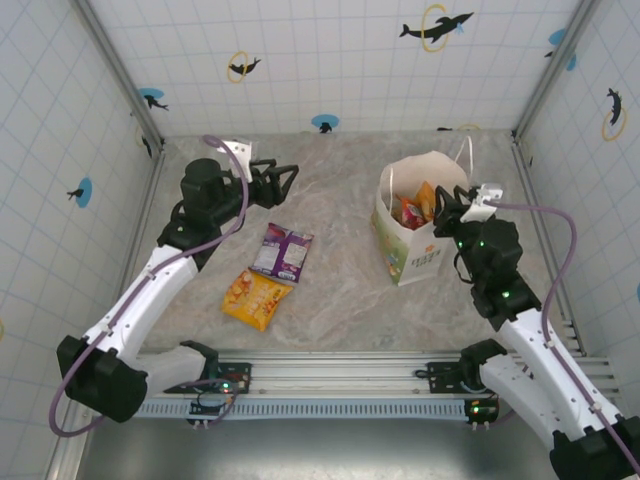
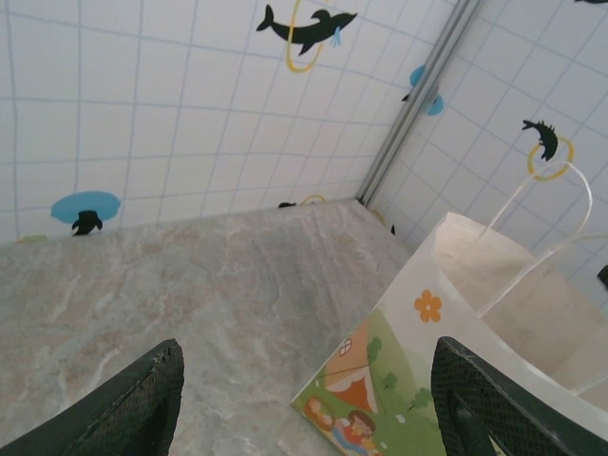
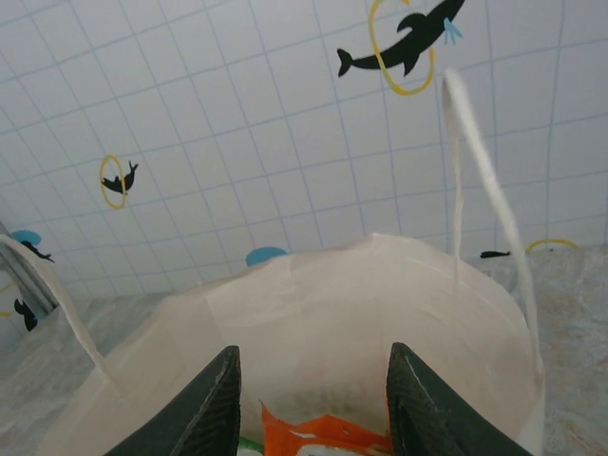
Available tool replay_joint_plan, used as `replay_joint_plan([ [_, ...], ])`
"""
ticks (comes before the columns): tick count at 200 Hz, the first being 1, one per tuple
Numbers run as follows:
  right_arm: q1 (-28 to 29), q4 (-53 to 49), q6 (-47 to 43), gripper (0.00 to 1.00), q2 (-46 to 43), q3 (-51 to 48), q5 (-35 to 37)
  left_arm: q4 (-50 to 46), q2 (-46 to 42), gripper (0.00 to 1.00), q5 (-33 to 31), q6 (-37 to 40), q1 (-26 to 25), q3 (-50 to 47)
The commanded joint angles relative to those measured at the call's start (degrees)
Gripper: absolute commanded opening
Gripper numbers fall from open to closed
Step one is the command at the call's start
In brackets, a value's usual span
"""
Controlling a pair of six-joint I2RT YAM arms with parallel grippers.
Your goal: Place the snacks into the paper bag
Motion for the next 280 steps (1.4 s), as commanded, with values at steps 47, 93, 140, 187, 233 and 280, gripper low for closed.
replay_joint_plan([
  [47, -0.06, -9.01, 2.70, 0.43, -0.46, 8.66, -16.73, -12.93, 3.37, 0.70, 1.46, -6.50, -0.14, 6.19],
  [93, 6.00, -14.30, 5.27, 0.44, 0.16, 12.07, -23.64, -24.21, 6.01, 0.69, 1.57, -10.51, 2.27, 4.23],
  [140, 17.22, -13.69, 4.19, 0.45, 1.80, 9.66, -18.36, -25.12, 6.27, 0.68, 7.53, -13.32, 11.10, -2.43],
  [187, 24.55, -8.88, 3.36, 0.46, 3.34, 6.69, -14.27, -27.84, 7.21, 0.69, 8.24, -13.64, 17.62, -10.98],
  [233, 26.62, -8.47, 2.09, 0.47, 3.72, 6.07, -13.45, -26.26, 12.27, 0.67, 8.17, -11.66, 18.98, -14.75],
  [280, 27.13, -6.91, 1.82, 0.47, 2.27, 4.35, -12.93, -26.91, 17.42, 0.64, 4.86, -7.50, 19.02, -14.68],
])
